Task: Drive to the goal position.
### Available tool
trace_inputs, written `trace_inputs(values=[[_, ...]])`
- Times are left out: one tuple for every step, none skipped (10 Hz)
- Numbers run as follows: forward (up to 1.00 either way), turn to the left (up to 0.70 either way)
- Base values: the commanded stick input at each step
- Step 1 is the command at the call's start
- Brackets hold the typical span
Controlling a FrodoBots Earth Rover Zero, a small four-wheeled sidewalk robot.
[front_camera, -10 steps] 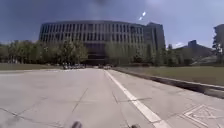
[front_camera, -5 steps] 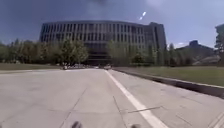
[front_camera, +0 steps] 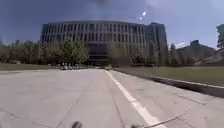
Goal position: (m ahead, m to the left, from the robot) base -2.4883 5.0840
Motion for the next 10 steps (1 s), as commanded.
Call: trace_inputs(values=[[0.85,0.03],[0.85,0.03],[0.85,0.03],[0.85,0.03],[0.85,0.03],[0.85,0.03],[0.85,0.03],[0.85,0.03],[0.85,0.03],[0.85,0.03]])
